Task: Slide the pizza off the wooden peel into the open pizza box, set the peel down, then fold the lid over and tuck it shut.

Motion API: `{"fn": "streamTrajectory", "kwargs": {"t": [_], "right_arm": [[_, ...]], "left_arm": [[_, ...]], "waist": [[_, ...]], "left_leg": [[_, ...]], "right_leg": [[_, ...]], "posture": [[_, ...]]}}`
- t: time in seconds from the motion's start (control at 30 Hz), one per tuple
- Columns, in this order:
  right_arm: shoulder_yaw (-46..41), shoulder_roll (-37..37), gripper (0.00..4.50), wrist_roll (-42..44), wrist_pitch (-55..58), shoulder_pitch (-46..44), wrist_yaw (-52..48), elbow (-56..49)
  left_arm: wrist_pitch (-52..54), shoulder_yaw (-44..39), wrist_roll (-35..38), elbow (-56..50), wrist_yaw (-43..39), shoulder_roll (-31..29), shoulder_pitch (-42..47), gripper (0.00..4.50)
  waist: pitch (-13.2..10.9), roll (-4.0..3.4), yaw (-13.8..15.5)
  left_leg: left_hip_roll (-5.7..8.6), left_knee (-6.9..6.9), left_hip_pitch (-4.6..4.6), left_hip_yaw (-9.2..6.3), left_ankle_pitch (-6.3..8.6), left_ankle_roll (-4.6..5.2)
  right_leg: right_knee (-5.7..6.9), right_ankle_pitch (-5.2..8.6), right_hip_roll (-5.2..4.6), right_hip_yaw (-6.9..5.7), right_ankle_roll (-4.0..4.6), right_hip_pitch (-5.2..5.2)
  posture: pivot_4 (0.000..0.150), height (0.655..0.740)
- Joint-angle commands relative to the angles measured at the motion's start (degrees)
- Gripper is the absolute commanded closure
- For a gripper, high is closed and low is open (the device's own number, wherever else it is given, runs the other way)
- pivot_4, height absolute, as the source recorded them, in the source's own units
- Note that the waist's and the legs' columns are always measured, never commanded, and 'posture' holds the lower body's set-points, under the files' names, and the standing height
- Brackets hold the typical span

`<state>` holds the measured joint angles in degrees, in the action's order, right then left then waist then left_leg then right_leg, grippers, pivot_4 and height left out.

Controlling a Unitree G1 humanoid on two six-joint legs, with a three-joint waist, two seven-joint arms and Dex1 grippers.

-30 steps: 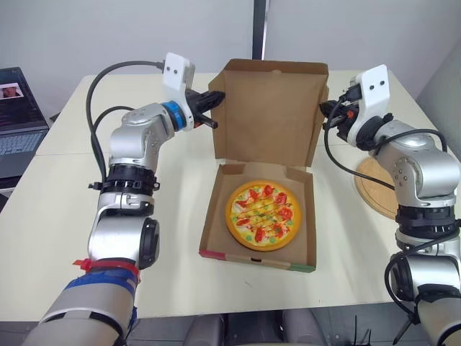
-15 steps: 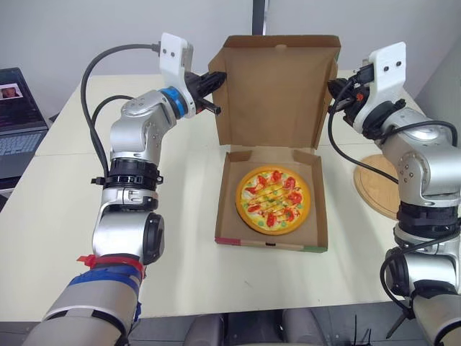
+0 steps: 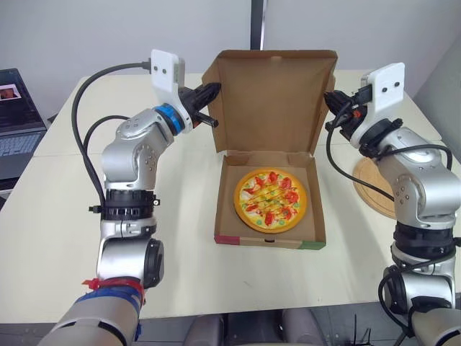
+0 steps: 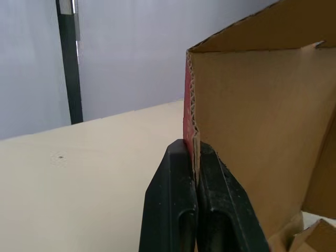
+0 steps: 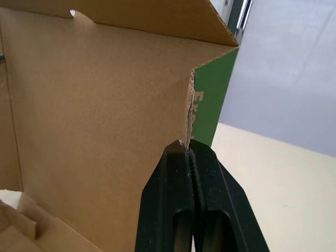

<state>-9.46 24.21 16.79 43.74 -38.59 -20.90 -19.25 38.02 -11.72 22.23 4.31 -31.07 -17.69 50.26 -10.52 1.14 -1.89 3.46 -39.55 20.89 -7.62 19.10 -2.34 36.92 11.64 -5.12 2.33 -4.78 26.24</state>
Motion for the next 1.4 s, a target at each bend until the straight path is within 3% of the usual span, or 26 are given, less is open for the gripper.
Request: {"fn": "streamTrajectory", "kwargs": {"t": [0.03,0.23,0.83,1.03,1.4], "right_arm": [[-0.15,-1.81,4.46,3.37,3.03,0.37,1.74,-8.38],[-0.96,-5.44,4.46,5.54,9.17,2.36,5.97,-14.70],[-3.68,-10.22,4.46,8.65,15.32,9.57,10.66,-24.19],[-4.38,-10.34,4.46,10.10,15.73,12.13,11.54,-27.04],[-4.03,-10.98,4.46,10.77,14.08,13.40,13.52,-27.15]], "left_arm": [[6.50,-0.75,5.67,-10.20,3.67,2.04,-1.13,4.50],[14.33,-3.29,11.20,-17.69,9.89,5.00,-4.03,4.50],[14.56,-7.22,22.33,-25.30,15.49,9.27,-13.25,4.50],[15.41,-8.38,26.50,-28.78,16.81,7.12,-17.73,4.50],[7.48,-3.35,22.95,-28.32,12.69,1.83,-20.40,4.50]], "waist": [[0.00,0.00,0.06],[0.01,-0.01,0.12],[0.04,-0.05,0.20],[0.04,-0.06,0.17],[0.08,-0.07,0.21]], "left_leg": [[0.00,-0.04,0.02,0.00,0.00,0.00],[0.01,-0.17,0.00,0.00,0.00,0.00],[-0.01,-0.16,-0.04,0.05,0.00,0.00],[-0.03,-0.14,-0.06,0.05,0.01,0.00],[-0.03,-0.13,-0.08,0.07,0.01,0.00]], "right_leg": [[0.01,0.00,0.00,0.00,0.00,0.00],[0.07,0.00,0.02,0.00,0.00,-0.07],[0.06,-0.01,0.04,0.02,0.02,-0.10],[0.05,-0.01,0.07,0.02,0.02,-0.12],[0.02,0.00,0.08,0.03,0.03,-0.16]], "posture": [[0.150,0.7400],[0.150,0.7400],[0.150,0.7400],[0.150,0.7400],[0.150,0.7400]]}}
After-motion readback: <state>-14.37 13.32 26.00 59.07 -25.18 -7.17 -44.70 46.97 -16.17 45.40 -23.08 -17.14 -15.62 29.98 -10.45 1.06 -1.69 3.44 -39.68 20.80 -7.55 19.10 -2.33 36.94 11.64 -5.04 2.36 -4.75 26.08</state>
